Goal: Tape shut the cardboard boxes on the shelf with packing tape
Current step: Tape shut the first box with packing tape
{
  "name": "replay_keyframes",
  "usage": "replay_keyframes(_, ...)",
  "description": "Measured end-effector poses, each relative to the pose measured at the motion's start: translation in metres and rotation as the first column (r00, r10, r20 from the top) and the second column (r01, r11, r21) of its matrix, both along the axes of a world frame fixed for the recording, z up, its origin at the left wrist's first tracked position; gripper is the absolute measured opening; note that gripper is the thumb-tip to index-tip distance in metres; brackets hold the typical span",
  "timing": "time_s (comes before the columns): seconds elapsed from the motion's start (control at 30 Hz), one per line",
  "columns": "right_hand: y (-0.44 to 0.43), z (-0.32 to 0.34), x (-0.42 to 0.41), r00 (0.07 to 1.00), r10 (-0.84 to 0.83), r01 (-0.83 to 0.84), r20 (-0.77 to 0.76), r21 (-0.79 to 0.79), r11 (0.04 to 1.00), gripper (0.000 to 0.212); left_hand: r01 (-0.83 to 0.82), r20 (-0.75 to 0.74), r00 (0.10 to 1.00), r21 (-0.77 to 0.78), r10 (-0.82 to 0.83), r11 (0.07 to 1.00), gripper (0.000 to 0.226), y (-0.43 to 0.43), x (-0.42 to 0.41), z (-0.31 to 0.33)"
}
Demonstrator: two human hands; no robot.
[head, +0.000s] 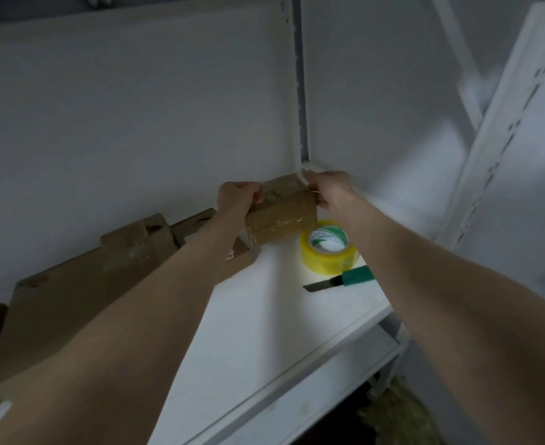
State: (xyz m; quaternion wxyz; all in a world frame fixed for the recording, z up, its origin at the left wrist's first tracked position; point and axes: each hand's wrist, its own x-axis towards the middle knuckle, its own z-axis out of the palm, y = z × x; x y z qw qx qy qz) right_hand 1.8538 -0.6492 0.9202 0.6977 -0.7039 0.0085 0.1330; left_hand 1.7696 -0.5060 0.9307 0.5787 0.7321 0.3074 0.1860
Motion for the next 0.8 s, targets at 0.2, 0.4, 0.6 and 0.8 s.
replay_keyframes(0.2,-0.029,0.002,-0.043,0.998,0.059,-0.059,-0.016,-0.012,0.998,0.017,0.012,0.001,1.000,0.039,-0.012,0.999,0.020,-0.028,-0.045,0.006)
replay_keyframes(0.4,-0.051,-0.010,-0.096,0.993,0.106,-0.104,-0.055,0.036,0.994,0.031,0.056,-0.016,0.998,0.061,-0.055,0.997,0.023,-0.045,-0.097,-0.004)
replay_keyframes(0.6,-0.051,-0.034,-0.135,0.994,0.028,-0.032,-0.106,-0.037,0.999,0.026,0.071,-0.075,0.995,0.015,-0.070,0.997,0.020,-0.038,-0.132,-0.030)
replay_keyframes(0.8,-0.031,-0.052,-0.167,0.994,-0.012,-0.004,-0.106,-0.149,0.989,0.021,0.092,-0.113,0.990,0.021,-0.089,0.996,0.013,-0.016,-0.164,-0.042)
